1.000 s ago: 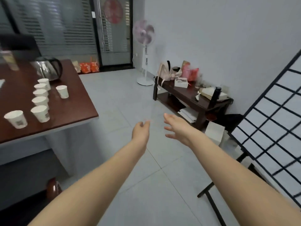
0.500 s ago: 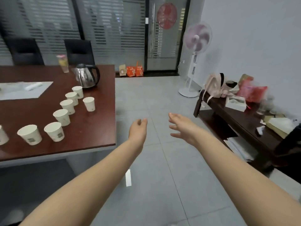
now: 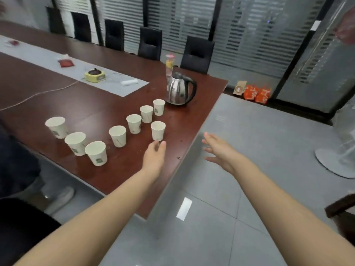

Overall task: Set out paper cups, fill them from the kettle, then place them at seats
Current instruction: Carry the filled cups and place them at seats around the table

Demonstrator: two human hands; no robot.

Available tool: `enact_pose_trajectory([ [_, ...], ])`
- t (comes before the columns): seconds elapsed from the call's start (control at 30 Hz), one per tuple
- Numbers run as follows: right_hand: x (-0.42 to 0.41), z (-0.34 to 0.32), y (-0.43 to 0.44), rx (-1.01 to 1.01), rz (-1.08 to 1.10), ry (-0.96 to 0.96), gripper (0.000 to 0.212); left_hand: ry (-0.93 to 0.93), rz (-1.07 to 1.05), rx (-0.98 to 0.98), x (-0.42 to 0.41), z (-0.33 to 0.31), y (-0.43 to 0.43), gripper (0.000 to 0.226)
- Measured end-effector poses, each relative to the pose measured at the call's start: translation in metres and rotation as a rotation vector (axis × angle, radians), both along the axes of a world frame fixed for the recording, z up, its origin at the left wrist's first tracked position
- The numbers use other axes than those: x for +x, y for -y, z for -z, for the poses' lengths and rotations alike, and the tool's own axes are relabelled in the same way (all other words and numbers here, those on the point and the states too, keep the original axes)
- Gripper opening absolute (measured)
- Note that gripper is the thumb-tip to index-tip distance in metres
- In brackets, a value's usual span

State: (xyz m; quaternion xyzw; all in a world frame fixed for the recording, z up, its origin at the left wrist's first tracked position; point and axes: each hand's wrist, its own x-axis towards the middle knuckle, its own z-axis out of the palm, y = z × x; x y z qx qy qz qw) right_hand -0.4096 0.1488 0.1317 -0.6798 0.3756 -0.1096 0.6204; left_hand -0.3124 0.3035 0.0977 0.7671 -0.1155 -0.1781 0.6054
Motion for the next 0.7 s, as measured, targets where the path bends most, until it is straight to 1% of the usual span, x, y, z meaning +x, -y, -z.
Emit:
enact_pose_trajectory([
  [0.1, 0.06, 0.018, 0.037, -0.032, -0.125, -0.025, 0.053, -0.023, -0.14, -0.011, 0.047, 0.019, 0.023, 0.048],
  [0.13, 0.081, 0.024, 0.05, -0.047, -0.167, -0.037, 0.056, -0.028, -0.175, -0.016, 0.063, 0.026, 0.033, 0.049],
  [0.27, 0.155, 0.042, 0.086, -0.027, -0.283, -0.073, 0.055, -0.083, -0.268, -0.021, 0.118, 0.048, 0.066, 0.051],
  [0.37, 0.194, 0.056, 0.105, -0.049, -0.371, -0.124, 0.059, -0.093, -0.307, -0.005, 0.149, 0.061, 0.087, 0.052],
  [0.43, 0.22, 0.065, 0.117, -0.027, -0.415, -0.135, 0.06, -0.122, -0.346, -0.004, 0.168, 0.071, 0.102, 0.054],
  [0.57, 0.258, 0.086, 0.131, -0.017, -0.502, -0.173, 0.059, -0.171, -0.359, 0.008, 0.183, 0.091, 0.124, 0.061],
  [0.7, 0.3, 0.11, 0.144, -0.041, -0.61, -0.184, 0.058, -0.219, -0.351, -0.02, 0.2, 0.116, 0.145, 0.069],
])
